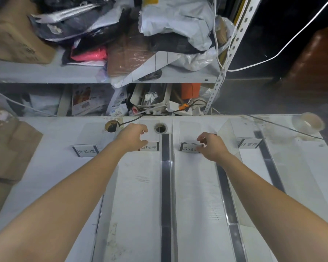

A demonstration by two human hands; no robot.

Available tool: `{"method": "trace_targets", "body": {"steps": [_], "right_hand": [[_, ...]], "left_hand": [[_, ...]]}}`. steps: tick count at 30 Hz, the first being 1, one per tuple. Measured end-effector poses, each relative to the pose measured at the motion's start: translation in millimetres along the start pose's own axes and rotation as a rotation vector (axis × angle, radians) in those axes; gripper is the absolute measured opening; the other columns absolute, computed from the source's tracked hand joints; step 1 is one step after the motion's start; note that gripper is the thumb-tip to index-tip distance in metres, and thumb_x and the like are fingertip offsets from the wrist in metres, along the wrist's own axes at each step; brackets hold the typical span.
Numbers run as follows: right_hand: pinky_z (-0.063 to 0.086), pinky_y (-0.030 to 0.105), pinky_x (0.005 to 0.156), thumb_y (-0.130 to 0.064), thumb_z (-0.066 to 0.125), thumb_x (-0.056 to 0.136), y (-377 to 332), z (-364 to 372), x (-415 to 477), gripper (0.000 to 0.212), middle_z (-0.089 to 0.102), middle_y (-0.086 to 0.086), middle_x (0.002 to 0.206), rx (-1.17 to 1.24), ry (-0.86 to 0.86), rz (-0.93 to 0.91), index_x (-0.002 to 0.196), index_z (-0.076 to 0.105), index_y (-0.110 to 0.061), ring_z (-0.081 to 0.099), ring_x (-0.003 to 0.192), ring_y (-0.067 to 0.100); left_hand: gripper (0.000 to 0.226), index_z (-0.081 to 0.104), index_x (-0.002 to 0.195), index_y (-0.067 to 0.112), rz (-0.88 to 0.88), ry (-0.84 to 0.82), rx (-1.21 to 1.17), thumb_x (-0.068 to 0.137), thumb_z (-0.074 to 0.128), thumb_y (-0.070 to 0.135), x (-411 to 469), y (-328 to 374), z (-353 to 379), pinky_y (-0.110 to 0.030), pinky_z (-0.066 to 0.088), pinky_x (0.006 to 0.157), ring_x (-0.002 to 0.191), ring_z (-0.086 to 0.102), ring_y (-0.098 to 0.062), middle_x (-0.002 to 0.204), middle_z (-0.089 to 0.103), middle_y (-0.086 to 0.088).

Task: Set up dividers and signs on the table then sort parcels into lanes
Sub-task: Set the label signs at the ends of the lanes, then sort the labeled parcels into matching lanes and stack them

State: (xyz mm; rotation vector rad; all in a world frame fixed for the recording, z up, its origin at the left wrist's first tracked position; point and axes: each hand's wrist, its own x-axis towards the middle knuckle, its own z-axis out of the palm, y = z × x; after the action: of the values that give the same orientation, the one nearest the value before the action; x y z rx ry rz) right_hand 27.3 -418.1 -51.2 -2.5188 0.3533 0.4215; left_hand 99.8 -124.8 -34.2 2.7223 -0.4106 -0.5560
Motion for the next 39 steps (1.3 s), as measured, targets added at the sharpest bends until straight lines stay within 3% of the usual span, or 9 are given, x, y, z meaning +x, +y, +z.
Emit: {"method": "trace_targets", "body": {"steps": [7,12,16,23,26,31,39], "right_hand": [[0.049,0.031,0.086,-0.022,0.065,0.092,-49,-23,-58,0.041,0.06,0.005,0.132,-0.194,0.007,-0.18,0.132,0.057,-0.02,0.057,0.115,0.024],[0.048,0.034,0.088,-0.024,0.062,0.091,-96,-27,-119,0.044,0.059,0.004,0.133,-0.246,0.061,-0.324,0.135,0.054,-0.022,0.055,0.119,0.025],[0.046,0.032,0.086,-0.023,0.061,0.089,-137,-20,-169,0.044,0.062,0.002,0.131,-0.263,0.088,-0.447,0.133,0.055,-0.022,0.055,0.12,0.026],[0.051,0.039,0.09,-0.027,0.061,0.089,-223,11,-247,0.045,0.06,0.005,0.133,-0.28,0.068,-0.65,0.133,0.055,-0.02,0.054,0.121,0.026],[0.051,0.041,0.093,-0.029,0.062,0.089,-263,32,-277,0.046,0.061,0.003,0.133,-0.28,0.05,-0.72,0.134,0.054,-0.021,0.055,0.121,0.024],[0.047,0.035,0.084,-0.034,0.064,0.09,-328,67,-319,0.048,0.058,0.002,0.134,-0.32,0.064,-0.786,0.135,0.052,-0.024,0.054,0.121,0.023],[0.054,0.038,0.084,-0.031,0.064,0.088,-431,122,-368,0.036,0.065,0.002,0.121,-0.244,0.071,-0.785,0.123,0.059,-0.023,0.061,0.109,0.023]], "left_hand": [[0.056,0.048,0.141,0.023,-0.002,0.152,0.195,0.09,0.067,0.038,-71,16,-49,-0.044,0.049,0.094,0.121,0.054,-0.027,0.136,0.056,-0.002],[0.045,0.051,0.136,0.022,-0.107,0.275,0.237,0.094,0.06,0.035,-161,16,-79,-0.044,0.049,0.094,0.117,0.056,-0.031,0.132,0.058,-0.007],[0.053,0.046,0.141,0.02,-0.176,0.313,0.296,0.093,0.063,0.035,-243,8,-101,-0.045,0.047,0.098,0.125,0.052,-0.03,0.14,0.054,-0.007],[0.046,0.05,0.134,0.023,-0.351,0.429,0.358,0.092,0.062,0.039,-384,-27,-127,-0.038,0.05,0.078,0.11,0.06,-0.029,0.125,0.059,-0.004],[0.043,0.053,0.128,0.021,-0.401,0.462,0.356,0.09,0.063,0.038,-432,-47,-133,-0.041,0.054,0.081,0.107,0.059,-0.026,0.122,0.059,-0.003],[0.04,0.054,0.125,0.022,-0.433,0.542,0.298,0.09,0.061,0.039,-492,-93,-148,-0.035,0.046,0.071,0.101,0.057,-0.025,0.112,0.058,-0.002],[0.058,0.046,0.142,0.031,-0.454,0.621,0.215,0.088,0.057,0.052,-562,-198,-195,-0.044,0.049,0.096,0.128,0.05,-0.026,0.143,0.05,0.001]]}}
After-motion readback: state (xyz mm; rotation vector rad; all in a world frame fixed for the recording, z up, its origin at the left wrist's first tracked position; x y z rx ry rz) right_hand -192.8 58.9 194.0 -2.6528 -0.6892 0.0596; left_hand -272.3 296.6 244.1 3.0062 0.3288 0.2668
